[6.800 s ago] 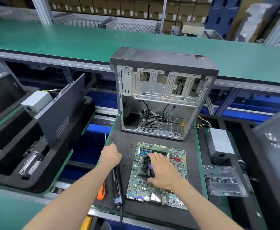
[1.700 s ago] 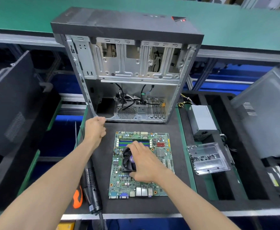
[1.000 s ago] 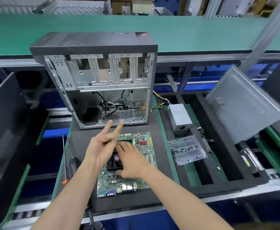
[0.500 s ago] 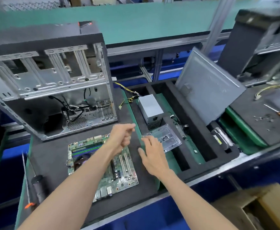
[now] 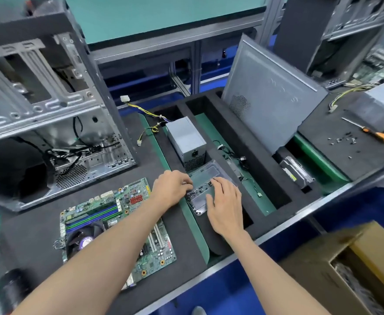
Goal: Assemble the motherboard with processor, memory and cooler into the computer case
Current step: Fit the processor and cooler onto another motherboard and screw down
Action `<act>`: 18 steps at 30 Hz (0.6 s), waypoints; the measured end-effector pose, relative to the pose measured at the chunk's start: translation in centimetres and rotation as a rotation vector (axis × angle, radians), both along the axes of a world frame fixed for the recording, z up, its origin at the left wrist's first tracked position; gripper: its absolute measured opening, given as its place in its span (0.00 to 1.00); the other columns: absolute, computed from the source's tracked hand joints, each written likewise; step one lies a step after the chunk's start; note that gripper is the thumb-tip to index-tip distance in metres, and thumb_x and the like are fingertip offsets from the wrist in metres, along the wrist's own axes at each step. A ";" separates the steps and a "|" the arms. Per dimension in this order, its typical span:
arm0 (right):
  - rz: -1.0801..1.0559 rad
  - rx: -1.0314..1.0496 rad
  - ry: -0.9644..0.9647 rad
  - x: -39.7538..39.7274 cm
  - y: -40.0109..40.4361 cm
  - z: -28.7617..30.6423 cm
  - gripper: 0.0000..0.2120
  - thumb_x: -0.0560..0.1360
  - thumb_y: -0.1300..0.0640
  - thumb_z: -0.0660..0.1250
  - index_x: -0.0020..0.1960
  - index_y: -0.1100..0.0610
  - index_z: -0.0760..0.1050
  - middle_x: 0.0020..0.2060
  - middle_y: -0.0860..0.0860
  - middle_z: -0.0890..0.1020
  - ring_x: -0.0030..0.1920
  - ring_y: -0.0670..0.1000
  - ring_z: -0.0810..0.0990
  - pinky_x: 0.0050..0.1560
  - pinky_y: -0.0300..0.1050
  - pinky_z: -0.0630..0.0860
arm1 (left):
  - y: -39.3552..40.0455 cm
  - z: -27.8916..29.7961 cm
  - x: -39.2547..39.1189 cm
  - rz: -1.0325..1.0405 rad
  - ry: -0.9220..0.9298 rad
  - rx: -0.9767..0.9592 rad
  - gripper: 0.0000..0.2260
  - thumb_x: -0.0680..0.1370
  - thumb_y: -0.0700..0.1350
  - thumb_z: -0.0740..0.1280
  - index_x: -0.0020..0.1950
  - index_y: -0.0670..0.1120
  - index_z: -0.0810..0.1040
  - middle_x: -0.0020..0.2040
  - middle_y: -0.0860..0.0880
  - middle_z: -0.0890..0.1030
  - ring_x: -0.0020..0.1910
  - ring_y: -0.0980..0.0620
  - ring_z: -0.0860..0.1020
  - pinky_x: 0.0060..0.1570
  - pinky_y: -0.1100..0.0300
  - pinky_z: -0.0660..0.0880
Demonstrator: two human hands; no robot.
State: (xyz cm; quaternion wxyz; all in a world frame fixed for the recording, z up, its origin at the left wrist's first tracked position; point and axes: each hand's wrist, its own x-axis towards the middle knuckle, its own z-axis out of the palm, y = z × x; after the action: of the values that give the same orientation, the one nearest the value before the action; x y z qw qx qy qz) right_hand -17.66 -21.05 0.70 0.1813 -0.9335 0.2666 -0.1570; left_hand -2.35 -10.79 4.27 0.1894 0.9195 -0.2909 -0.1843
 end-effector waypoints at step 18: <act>-0.005 -0.042 -0.020 0.0 -0.9 -0.5 0.14 0.79 0.58 0.65 0.64 0.55 0.75 0.62 0.49 0.77 0.64 0.52 0.74 0.68 0.50 0.65 | 0.0 1.2 0.0 0.464 1.018 -0.937 0.13 0.73 0.35 0.55 0.31 0.49 0.66 0.27 0.53 0.57 0.23 0.57 0.52 0.21 0.68 0.51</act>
State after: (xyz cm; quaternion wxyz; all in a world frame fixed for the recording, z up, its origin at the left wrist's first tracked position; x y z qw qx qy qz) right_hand -17.63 -21.99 0.16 0.1637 -0.9348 0.2636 -0.1726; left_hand -2.38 -10.83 5.47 0.7092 0.5802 -0.0126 -0.4003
